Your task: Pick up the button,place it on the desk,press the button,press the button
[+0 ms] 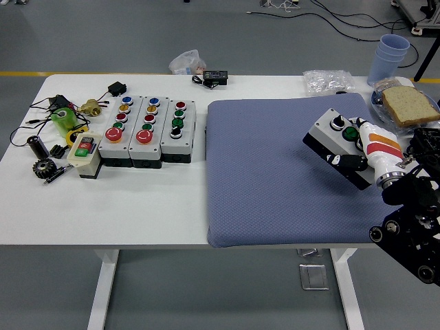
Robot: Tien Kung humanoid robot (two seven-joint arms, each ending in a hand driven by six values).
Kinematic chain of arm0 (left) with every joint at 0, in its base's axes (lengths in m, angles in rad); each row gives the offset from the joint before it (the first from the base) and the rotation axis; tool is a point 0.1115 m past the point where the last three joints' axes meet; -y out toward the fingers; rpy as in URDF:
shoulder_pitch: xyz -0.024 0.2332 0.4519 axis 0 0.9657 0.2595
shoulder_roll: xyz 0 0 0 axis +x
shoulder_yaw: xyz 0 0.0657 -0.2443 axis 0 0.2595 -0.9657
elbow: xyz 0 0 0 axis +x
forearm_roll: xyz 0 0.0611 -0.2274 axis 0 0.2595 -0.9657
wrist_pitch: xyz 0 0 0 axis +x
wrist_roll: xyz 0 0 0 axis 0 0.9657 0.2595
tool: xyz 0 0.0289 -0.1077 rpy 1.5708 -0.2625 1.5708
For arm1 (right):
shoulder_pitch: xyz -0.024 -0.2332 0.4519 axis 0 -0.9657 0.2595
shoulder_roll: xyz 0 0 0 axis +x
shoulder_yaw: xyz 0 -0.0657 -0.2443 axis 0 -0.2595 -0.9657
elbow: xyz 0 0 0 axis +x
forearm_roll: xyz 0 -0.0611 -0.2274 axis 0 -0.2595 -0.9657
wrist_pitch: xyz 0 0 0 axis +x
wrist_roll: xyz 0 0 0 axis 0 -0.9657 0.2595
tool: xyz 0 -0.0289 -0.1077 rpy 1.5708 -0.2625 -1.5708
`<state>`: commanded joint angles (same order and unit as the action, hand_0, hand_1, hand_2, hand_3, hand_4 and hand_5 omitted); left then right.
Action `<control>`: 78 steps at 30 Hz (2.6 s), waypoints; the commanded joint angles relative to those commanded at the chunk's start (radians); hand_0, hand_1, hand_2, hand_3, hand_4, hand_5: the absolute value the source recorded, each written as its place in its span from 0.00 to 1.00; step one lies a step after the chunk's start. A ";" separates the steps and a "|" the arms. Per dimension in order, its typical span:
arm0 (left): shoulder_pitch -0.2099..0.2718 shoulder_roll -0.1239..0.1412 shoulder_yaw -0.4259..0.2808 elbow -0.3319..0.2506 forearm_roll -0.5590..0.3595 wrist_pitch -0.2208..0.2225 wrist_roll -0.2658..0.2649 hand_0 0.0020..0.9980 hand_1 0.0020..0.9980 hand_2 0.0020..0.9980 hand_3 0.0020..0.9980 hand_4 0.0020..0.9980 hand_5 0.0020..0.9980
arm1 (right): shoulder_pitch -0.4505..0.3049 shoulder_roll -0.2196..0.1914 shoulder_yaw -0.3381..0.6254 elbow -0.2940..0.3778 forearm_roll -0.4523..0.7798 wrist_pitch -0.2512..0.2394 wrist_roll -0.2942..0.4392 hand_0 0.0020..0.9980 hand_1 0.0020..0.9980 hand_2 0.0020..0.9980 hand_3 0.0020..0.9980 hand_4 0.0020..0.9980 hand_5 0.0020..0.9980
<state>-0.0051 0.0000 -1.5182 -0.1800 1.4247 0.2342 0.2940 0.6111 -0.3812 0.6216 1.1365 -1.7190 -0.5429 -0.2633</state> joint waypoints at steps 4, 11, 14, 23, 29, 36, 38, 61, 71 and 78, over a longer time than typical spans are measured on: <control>0.003 0.000 -0.003 0.000 0.016 -0.002 0.002 0.56 0.42 0.42 0.43 0.27 0.39 | 0.027 -0.031 -0.065 0.072 0.053 0.123 0.124 0.22 0.18 0.37 0.37 0.66 0.22; 0.003 0.000 0.009 0.000 -0.011 0.000 -0.001 0.56 0.42 0.42 0.43 0.27 0.39 | 0.116 -0.071 -0.202 0.136 0.043 0.228 0.183 0.22 0.19 0.36 0.37 0.61 0.31; 0.000 0.000 0.014 0.000 -0.026 0.001 -0.002 0.56 0.42 0.42 0.43 0.27 0.39 | 0.161 -0.075 -0.261 0.130 0.037 0.236 0.228 0.23 0.20 0.36 0.37 0.59 0.37; -0.004 0.000 0.017 0.000 -0.039 0.004 -0.003 0.56 0.42 0.42 0.43 0.26 0.39 | 0.220 -0.047 -0.347 0.047 0.003 0.189 0.378 0.24 0.20 0.37 0.39 0.60 0.32; -0.002 0.000 0.009 0.000 -0.016 0.002 0.001 0.56 0.42 0.42 0.43 0.26 0.39 | 0.219 -0.033 -0.351 -0.002 0.013 0.168 0.400 0.25 0.21 0.38 0.39 0.58 0.35; 0.001 0.000 0.002 0.000 0.014 -0.002 0.007 0.56 0.42 0.42 0.43 0.26 0.39 | 0.224 -0.020 -0.360 -0.065 0.038 0.142 0.454 0.26 0.21 0.38 0.40 0.56 0.38; 0.002 0.000 0.002 0.000 0.018 -0.002 0.007 0.56 0.42 0.42 0.43 0.26 0.39 | 0.225 -0.016 -0.364 -0.089 0.049 0.132 0.477 0.26 0.21 0.38 0.40 0.56 0.38; 0.001 0.000 0.024 0.000 -0.025 0.000 0.001 0.56 0.42 0.42 0.43 0.27 0.39 | 0.223 0.008 -0.382 -0.189 0.071 0.095 0.521 0.27 0.27 0.47 0.51 0.58 0.25; -0.003 0.000 0.027 0.000 -0.034 0.001 0.000 0.56 0.42 0.42 0.43 0.27 0.39 | 0.231 0.013 -0.392 -0.188 0.028 0.110 0.473 0.27 0.29 0.50 0.54 0.62 0.19; -0.005 0.000 0.032 0.000 -0.043 0.002 -0.001 0.56 0.42 0.42 0.43 0.27 0.39 | 0.231 0.010 -0.400 -0.191 0.002 0.119 0.445 0.37 0.42 0.63 0.75 0.71 0.13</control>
<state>-0.0104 0.0000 -1.4866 -0.1800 1.3813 0.2366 0.2932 0.8421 -0.3716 0.2220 0.9455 -1.7169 -0.4236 0.1821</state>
